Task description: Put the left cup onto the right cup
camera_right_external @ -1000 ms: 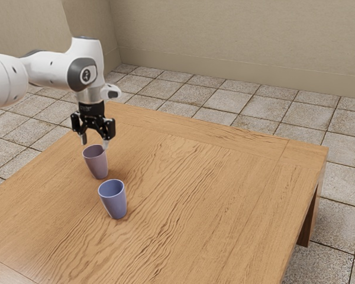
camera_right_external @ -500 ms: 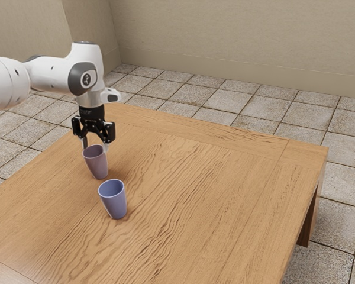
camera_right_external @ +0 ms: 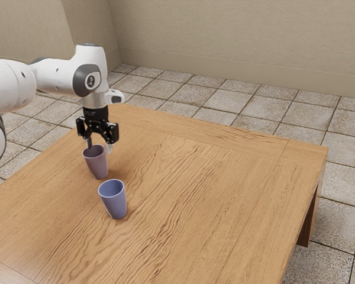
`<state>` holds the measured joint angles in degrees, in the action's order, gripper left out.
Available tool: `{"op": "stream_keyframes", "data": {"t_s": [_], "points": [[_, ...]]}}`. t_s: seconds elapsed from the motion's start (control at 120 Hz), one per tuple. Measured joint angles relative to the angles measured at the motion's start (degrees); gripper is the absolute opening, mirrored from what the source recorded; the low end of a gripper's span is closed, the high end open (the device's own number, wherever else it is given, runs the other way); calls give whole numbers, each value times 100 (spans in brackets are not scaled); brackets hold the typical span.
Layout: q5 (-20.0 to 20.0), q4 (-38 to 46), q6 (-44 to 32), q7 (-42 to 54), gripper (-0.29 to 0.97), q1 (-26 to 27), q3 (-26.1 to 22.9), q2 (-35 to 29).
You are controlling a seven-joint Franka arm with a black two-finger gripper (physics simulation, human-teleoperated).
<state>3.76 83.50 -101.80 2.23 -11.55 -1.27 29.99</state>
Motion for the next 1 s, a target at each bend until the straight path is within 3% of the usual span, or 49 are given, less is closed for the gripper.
{"op": "stream_keyframes", "data": {"t_s": [1.0], "points": [[62, -569, 30, 96, 50, -186, -183, 573]]}}
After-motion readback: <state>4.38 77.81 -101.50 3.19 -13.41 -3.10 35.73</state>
